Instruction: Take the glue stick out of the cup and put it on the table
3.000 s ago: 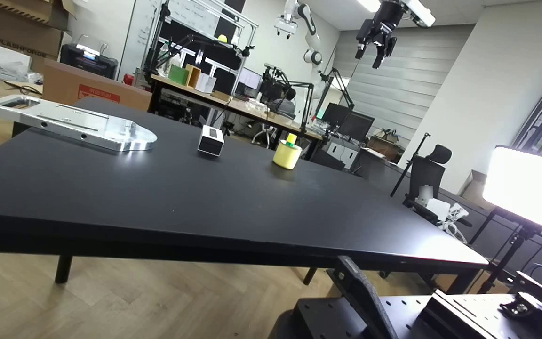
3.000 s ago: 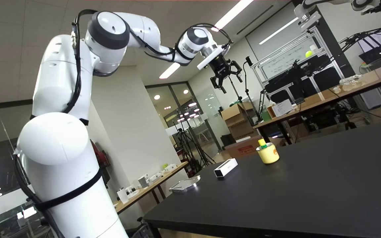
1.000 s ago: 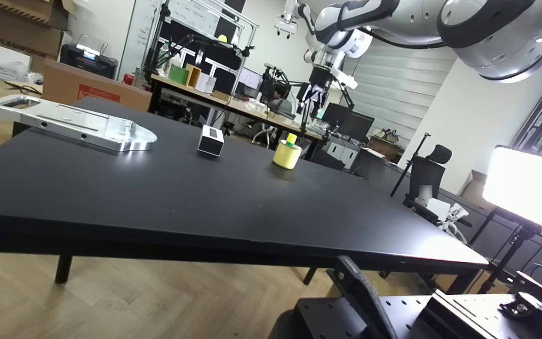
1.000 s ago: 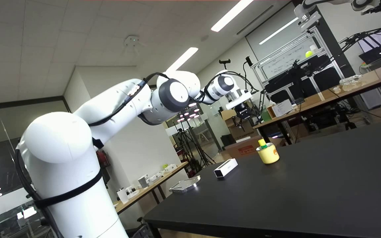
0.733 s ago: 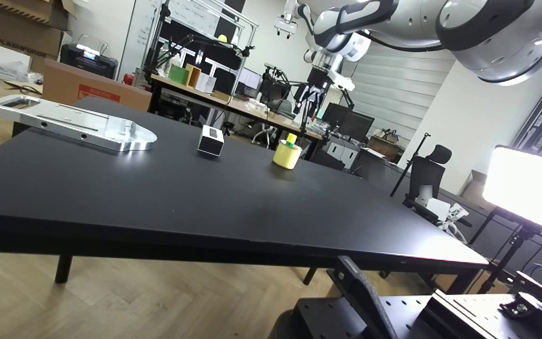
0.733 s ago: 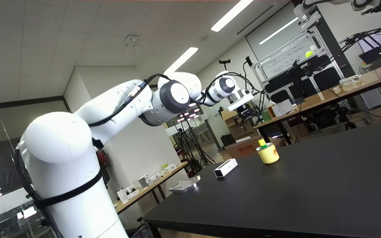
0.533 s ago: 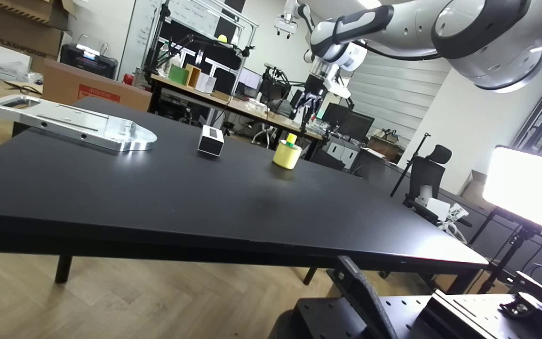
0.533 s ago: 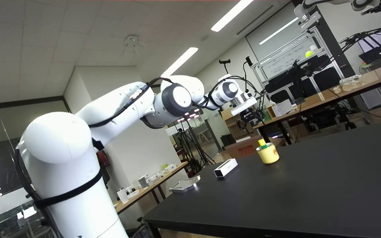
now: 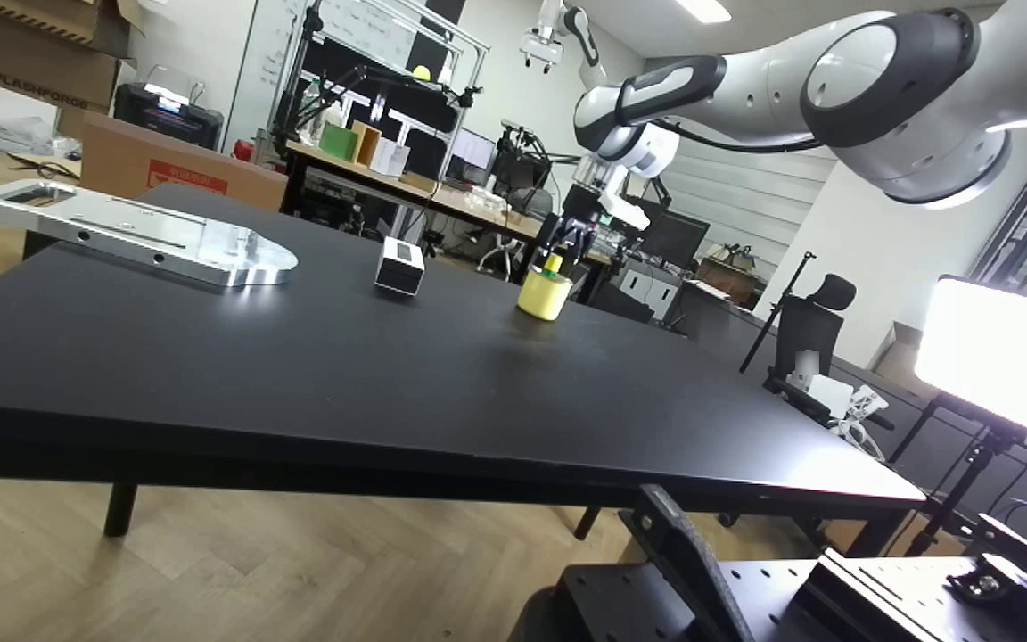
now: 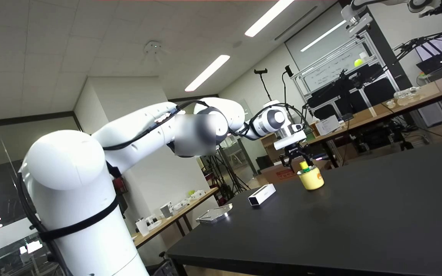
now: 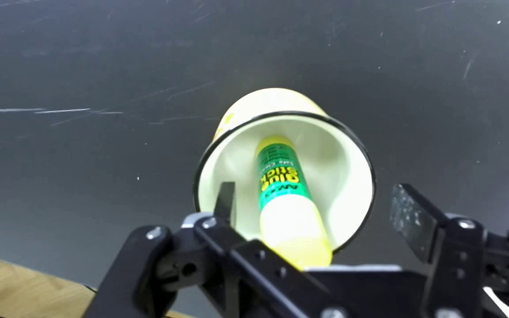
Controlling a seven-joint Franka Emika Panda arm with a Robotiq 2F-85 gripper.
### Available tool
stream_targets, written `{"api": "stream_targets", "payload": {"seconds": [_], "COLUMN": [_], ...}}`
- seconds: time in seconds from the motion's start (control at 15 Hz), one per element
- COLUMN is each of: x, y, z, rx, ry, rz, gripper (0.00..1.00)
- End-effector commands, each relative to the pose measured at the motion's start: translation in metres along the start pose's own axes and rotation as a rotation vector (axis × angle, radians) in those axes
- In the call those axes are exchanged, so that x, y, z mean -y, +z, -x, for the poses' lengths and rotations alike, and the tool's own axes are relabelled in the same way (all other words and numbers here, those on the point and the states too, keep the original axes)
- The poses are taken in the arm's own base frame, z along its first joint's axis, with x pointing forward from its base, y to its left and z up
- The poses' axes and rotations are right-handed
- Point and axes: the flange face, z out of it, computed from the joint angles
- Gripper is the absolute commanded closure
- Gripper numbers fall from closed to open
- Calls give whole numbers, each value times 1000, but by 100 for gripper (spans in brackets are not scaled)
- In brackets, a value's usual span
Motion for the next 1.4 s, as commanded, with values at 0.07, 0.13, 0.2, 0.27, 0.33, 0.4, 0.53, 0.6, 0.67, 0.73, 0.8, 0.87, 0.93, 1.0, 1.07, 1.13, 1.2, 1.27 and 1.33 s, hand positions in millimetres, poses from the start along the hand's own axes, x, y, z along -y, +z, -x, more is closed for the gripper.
{"api": "stream_targets", "payload": {"seconds": [0.07,0.13,0.2,0.27,0.33,0.4,0.53,0.6,0.67,0.73,0.8,0.87,0.93,1.0,1.07,1.13,1.2,1.27,1.33], "x": [-7,-6,-6,-6,-5,-5,-5,-4,-3,-1,0,0,2,4,6,7,8,8,9], "y": [-3,-4,-5,-5,-6,-8,-11,-16,-22,-30,-39,-48,-60,-70,-83,-94,-105,-116,-126], "z": [-3,-5,-6,-7,-8,-9,-10,-9,-9,-9,-10,-11,-12,-13,-15,-17,-18,-19,-20], "rx": [-58,-67,-77,-84,-90,-96,-98,-87,-71,-53,-44,-36,-41,-38,-40,-42,-44,-46,-50], "ry": [8,1,0,-1,-4,-5,-3,-2,2,1,-1,-1,-14,-22,-30,-34,-37,-41,-45], "rz": [6,16,22,23,25,27,21,10,4,5,-2,4,-21,-21,-11,-5,4,13,26], "gripper": [49,55,61,69,75,83,91,91,91,91,91,91,91,91,91,91,91,91,91]}}
